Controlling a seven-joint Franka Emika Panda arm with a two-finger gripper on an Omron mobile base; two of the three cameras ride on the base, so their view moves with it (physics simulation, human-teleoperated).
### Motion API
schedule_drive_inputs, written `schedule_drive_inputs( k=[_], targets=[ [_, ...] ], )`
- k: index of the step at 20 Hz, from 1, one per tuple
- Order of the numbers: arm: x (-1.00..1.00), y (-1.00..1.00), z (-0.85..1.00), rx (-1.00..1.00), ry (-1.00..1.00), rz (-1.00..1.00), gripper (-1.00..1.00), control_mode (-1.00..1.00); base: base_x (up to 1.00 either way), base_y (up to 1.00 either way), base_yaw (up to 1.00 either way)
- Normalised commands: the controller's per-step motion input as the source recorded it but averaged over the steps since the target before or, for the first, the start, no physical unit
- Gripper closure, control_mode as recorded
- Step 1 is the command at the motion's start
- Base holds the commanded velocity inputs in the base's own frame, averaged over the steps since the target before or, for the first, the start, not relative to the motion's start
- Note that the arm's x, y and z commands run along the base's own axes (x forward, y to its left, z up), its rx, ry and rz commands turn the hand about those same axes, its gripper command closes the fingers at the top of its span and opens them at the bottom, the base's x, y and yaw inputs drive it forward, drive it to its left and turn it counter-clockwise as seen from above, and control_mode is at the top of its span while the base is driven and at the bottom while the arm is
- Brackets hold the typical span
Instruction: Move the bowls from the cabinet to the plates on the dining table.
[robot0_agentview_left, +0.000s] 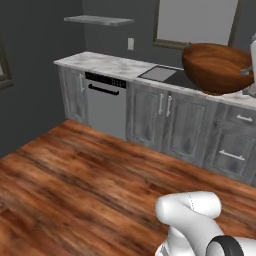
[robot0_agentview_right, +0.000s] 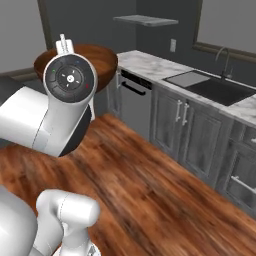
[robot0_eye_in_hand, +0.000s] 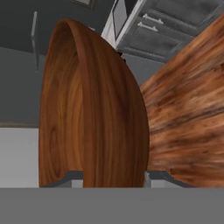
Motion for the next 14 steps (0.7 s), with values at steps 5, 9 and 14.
schedule_drive_inputs(
  k=[5, 9, 14],
  targets=[
    [0.0, 0.0, 0.0, 0.0, 0.0, 0.0, 1.0, 1.0, 0.62, -0.12, 0.0],
    [0.0, 0.0, 0.0, 0.0, 0.0, 0.0, 1.0, 1.0, 0.58, -0.3, 0.0],
    [0.0, 0.0, 0.0, 0.0, 0.0, 0.0, 1.0, 1.0, 0.58, -0.31, 0.0]
  ],
)
